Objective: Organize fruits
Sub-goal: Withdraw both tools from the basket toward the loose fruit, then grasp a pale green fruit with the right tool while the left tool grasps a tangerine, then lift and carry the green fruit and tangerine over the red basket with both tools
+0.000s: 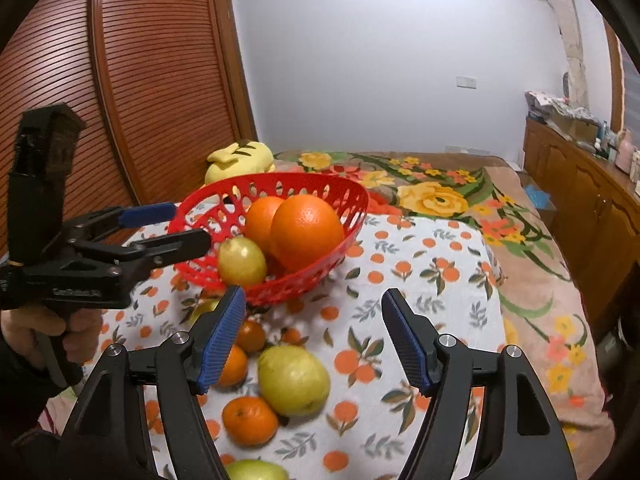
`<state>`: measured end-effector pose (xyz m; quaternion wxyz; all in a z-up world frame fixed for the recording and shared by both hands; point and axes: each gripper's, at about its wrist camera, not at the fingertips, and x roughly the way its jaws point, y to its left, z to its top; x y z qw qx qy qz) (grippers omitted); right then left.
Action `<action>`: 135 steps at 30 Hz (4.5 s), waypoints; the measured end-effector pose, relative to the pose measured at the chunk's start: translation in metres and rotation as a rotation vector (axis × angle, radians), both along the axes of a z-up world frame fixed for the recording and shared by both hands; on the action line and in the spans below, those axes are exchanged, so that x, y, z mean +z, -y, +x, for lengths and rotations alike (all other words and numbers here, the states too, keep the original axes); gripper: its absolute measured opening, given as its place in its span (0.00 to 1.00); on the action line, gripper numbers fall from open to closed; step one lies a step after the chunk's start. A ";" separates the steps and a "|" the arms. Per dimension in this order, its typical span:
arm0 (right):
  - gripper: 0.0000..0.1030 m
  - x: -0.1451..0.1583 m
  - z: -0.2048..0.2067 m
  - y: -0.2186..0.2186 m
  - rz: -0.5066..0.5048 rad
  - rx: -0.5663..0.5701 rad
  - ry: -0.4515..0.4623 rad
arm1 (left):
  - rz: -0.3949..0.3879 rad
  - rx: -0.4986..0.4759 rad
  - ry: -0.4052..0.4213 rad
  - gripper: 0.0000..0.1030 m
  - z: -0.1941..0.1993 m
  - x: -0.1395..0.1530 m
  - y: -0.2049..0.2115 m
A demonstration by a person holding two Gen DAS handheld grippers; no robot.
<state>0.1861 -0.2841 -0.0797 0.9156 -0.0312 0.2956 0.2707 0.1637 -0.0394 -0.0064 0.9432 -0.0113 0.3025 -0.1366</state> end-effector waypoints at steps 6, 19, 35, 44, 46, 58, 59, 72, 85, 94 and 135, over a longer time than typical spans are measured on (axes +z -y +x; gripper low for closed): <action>0.70 -0.019 -0.033 0.001 0.011 -0.023 -0.008 | -0.024 0.020 -0.001 0.89 -0.039 -0.010 -0.012; 0.70 -0.060 -0.078 0.007 -0.009 -0.066 -0.054 | -0.048 0.027 -0.042 0.89 -0.085 -0.048 -0.020; 0.70 -0.087 -0.092 0.011 0.003 -0.038 -0.119 | -0.060 -0.022 -0.122 0.89 -0.093 -0.084 0.002; 0.70 -0.094 -0.089 0.004 0.001 -0.011 -0.144 | -0.061 -0.020 -0.139 0.86 -0.091 -0.090 0.003; 0.64 -0.096 -0.088 0.003 0.004 -0.007 -0.150 | -0.060 -0.021 -0.138 0.86 -0.091 -0.090 0.003; 0.56 -0.096 -0.086 0.016 0.017 -0.021 -0.146 | -0.042 -0.086 -0.159 0.68 -0.078 -0.092 0.025; 0.56 -0.096 -0.086 0.018 0.014 -0.026 -0.141 | -0.039 -0.096 -0.166 0.66 -0.076 -0.092 0.029; 0.56 -0.095 -0.082 0.047 0.014 -0.096 -0.126 | -0.003 -0.199 -0.197 0.52 -0.059 -0.095 0.071; 0.56 -0.099 -0.082 0.050 0.026 -0.096 -0.126 | 0.046 -0.196 -0.228 0.52 -0.047 -0.107 0.083; 0.56 -0.100 -0.082 0.050 0.025 -0.095 -0.130 | 0.047 -0.199 -0.237 0.44 -0.045 -0.112 0.084; 0.56 -0.033 -0.066 0.021 0.017 -0.017 0.002 | -0.036 -0.074 -0.018 0.43 -0.064 -0.018 0.016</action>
